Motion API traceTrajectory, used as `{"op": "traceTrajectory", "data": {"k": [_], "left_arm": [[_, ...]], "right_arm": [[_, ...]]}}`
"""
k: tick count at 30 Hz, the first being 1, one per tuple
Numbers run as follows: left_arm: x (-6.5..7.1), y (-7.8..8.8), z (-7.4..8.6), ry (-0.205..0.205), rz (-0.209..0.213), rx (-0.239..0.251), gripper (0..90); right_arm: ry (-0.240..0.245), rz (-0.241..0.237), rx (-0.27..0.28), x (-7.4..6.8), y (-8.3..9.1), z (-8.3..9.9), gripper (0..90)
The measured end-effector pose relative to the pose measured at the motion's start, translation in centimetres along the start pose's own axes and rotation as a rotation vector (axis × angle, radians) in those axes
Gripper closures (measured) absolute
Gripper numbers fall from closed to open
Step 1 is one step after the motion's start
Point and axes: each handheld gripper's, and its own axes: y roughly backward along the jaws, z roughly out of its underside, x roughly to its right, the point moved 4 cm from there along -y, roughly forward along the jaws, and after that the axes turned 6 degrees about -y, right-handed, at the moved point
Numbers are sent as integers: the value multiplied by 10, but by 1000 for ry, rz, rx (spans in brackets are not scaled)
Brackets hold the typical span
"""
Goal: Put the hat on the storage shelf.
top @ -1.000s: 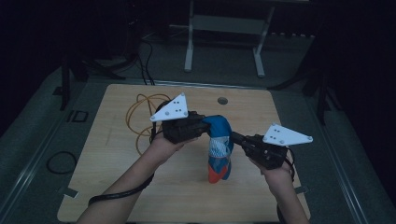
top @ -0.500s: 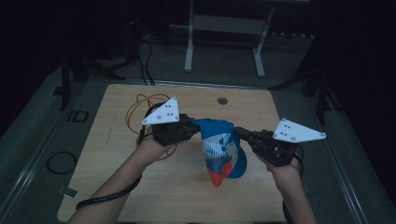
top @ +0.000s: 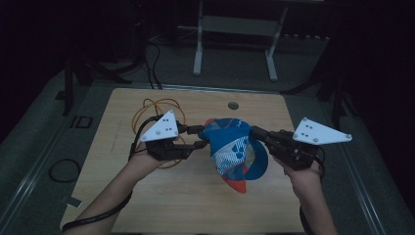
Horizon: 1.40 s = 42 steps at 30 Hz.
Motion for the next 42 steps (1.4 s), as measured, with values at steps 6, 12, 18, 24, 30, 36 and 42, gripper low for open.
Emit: {"op": "traceTrajectory", "data": {"k": [6,12,18,24,30,36,42], "left_arm": [[1,19,12,48,-50,-21,518],[6,44,27,86,-165,1,273],[9,69,57,135,-318,9,110],[20,79,99,184,-478,-58,23],[37,84,143,239,-583,-86,23],[51,81,175,223,-659,-140,13],[51,81,202,284,-683,-190,13]], "right_arm": [[-13,4,6,4,0,-3,900],[-10,6,17,5,-6,-12,900],[4,5,28,3,-21,-25,900],[4,-8,31,2,-45,-40,900],[-3,-24,33,2,-75,-56,900],[-1,-33,21,-1,-109,-71,900],[-10,-57,4,-6,-145,-79,900]]}}
